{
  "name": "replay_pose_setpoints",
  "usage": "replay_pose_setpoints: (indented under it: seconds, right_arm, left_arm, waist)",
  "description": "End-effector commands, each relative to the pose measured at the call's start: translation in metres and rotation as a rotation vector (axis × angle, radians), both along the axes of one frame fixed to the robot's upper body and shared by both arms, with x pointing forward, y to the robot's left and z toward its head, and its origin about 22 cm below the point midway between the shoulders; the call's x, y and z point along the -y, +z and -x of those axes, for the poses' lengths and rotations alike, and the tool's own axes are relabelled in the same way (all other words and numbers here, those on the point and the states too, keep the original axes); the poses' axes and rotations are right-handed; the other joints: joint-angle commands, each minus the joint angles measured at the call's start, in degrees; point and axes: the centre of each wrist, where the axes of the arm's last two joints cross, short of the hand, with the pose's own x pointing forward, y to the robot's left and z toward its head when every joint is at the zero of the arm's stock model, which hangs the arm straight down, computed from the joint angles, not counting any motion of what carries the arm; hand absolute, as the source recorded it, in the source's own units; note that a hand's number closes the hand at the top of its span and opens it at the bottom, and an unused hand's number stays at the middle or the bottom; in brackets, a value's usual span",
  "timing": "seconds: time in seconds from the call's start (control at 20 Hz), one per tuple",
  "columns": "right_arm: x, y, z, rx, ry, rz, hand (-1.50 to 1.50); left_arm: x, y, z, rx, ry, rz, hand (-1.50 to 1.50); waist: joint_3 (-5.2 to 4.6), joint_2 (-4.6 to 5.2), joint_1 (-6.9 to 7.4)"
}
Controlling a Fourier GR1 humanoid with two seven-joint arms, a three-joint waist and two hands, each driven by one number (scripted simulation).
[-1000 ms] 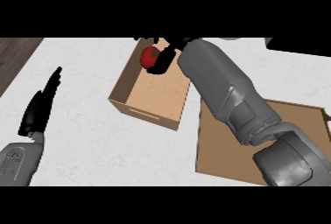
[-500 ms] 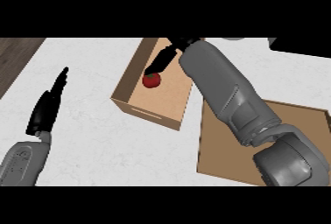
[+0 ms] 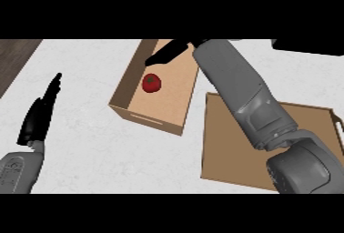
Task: Pick the tomato from the tray and place it in the cardboard box
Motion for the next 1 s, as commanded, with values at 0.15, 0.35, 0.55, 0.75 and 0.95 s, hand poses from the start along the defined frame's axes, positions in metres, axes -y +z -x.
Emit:
replay_pose_setpoints:
  seconds: [0.15,0.35,0.55,0.75,0.95]
  right_arm:
    - [0.062,0.001,-0.013,-0.048,-0.017,-0.116,-1.5]
    - [0.11,0.012,-0.02,-0.039,-0.098,-0.106,-1.5]
    - [0.162,0.008,-0.018,-0.033,-0.126,-0.073,-1.5]
    - [0.201,0.02,-0.016,-0.034,-0.091,-0.046,-1.5]
    - [0.234,0.014,-0.009,-0.046,-0.068,0.034,-1.5]
  left_arm:
    - [-0.017,0.003,0.003,0.012,0.029,0.01,0.0]
    - [-0.013,0.0,0.009,0.004,0.007,0.01,0.0]
    - [-0.015,-0.009,0.015,0.005,0.028,0.012,0.0]
    - [-0.009,0.003,0.005,0.007,0.024,0.008,0.0]
    - [-0.015,0.004,0.007,0.015,0.02,0.005,0.0]
  waist:
    - [0.02,-0.05,-2.08]
    - [0.08,0.21,-1.11]
    - [0.1,0.36,-1.24]
    - [0.19,0.35,-1.61]
    - [0.23,0.91,-0.63]
